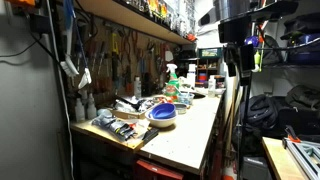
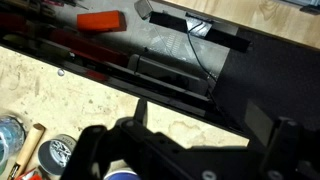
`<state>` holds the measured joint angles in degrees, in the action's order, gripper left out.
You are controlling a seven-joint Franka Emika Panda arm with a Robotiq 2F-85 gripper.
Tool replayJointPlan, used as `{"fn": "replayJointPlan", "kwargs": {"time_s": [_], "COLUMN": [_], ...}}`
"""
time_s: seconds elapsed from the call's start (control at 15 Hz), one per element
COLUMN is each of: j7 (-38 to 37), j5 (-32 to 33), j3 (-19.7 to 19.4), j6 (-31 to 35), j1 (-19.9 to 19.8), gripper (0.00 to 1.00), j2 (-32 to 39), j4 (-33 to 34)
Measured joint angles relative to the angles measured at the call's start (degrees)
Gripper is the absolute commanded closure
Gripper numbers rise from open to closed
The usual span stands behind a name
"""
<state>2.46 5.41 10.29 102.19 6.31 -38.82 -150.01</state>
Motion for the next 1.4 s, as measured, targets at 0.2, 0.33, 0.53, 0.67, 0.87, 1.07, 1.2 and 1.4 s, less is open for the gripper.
{"fn": "replayJointPlan", "kwargs": {"time_s": [0.2, 0.33, 0.53, 0.67, 0.87, 1.07, 1.2, 1.4], "j7": [0.0, 0.0, -1.3, -5.2, -8.9, -13.8, -16.8, -16.8], "j5": [0.0, 0.0, 0.0, 0.0, 0.6, 1.2, 2.0, 2.0], "j3": [0.0, 0.0, -0.3, -1.6, -4.4, -5.5, -5.1, -5.2], "j6": [0.0, 0.0, 0.3, 2.4, 6.7, 12.3, 13.8, 13.8], "j1": [0.0, 0.0, -0.1, -1.2, -5.2, -9.3, -10.6, -10.4], "gripper": [0.00, 0.00, 0.00, 0.00, 0.00, 0.00, 0.00, 0.00], "j2": [0.0, 0.0, 0.0, 0.1, 1.0, 4.0, 6.1, 6.3], "j4": [0.0, 0.0, 0.0, 0.1, 1.0, 3.7, 5.5, 5.7]}}
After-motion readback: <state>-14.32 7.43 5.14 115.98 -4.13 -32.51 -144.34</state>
